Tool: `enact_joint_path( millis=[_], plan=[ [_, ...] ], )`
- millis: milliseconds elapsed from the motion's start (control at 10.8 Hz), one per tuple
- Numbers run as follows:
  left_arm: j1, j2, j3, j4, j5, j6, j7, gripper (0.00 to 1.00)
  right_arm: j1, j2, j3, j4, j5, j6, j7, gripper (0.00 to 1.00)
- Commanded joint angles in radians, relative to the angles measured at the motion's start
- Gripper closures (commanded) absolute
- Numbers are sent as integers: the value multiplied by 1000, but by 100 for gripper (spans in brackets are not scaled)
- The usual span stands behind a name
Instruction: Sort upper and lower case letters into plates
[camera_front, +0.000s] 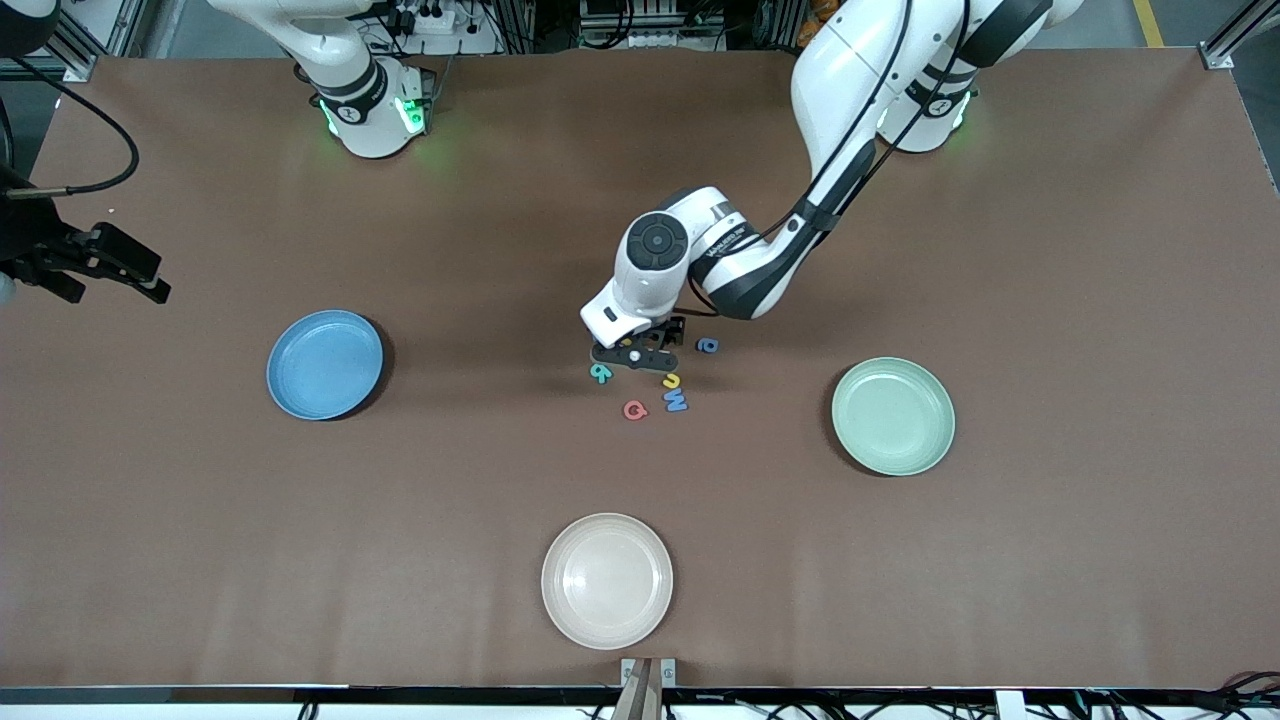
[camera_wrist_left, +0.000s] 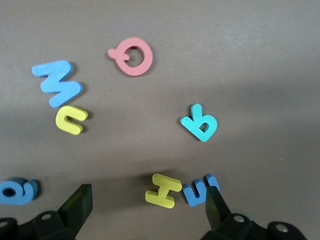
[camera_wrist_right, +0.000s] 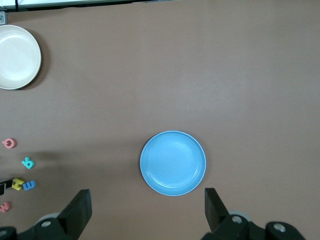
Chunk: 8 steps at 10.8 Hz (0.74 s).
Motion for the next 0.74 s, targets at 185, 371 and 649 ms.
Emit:
enact_joint_path(
  millis=[185,371,649],
  plan=[
    [10,-3,6,10,-74,-21,-460,0,-7,-1,10,7,14,6,-7,0],
    [16,0,8,8,-74,-33,-734,0,-10,5,11,10,14,6,-7,0],
    [7,4,17,8,-59,-33,-952,0,-7,7,11,16,14,6,-7,0]
  ],
)
